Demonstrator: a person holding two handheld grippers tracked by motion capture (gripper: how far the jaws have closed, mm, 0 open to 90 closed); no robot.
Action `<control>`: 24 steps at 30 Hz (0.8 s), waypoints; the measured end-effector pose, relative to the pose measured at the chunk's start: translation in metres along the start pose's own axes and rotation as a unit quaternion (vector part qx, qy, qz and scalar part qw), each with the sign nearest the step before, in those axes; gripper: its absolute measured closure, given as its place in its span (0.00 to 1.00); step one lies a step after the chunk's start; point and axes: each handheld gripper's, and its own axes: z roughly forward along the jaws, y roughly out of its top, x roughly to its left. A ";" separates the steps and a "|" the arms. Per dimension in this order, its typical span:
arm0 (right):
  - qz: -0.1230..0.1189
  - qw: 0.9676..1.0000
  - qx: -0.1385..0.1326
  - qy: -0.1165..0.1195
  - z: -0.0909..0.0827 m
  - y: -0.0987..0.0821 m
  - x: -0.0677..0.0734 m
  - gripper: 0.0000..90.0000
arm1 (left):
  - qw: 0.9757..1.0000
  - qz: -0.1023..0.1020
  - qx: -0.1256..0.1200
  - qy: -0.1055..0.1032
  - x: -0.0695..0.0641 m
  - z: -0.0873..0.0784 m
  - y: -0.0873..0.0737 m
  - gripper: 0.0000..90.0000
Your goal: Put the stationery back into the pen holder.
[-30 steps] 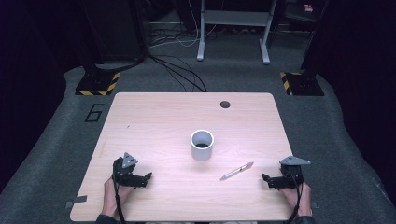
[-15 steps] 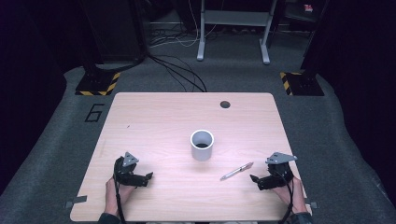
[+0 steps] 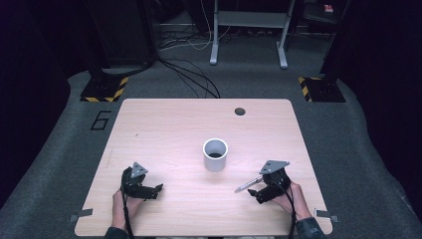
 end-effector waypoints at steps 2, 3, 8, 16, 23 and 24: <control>-0.005 1.000 0.010 0.006 0.007 0.003 0.003 0.00 | 1.000 -0.001 0.000 0.000 0.000 0.000 0.000 0.00; -0.014 1.000 0.015 0.015 0.012 0.005 0.002 0.00 | 1.000 0.000 0.000 0.000 0.000 0.000 0.000 0.00; -0.020 0.999 0.031 0.027 0.025 0.007 0.002 0.00 | 1.000 -0.001 -0.001 0.000 0.000 0.000 0.000 0.00; -0.022 0.998 0.041 0.032 0.037 0.010 0.004 0.15 | 1.000 -0.001 -0.001 0.000 0.000 0.000 0.000 0.00; -0.031 0.997 0.056 0.032 0.043 0.012 0.005 0.24 | 1.000 -0.001 -0.001 0.000 0.000 0.000 0.000 0.00; -0.033 0.998 0.053 0.031 0.043 0.012 0.005 0.25 | 1.000 -0.001 -0.001 0.000 0.000 0.000 0.000 0.00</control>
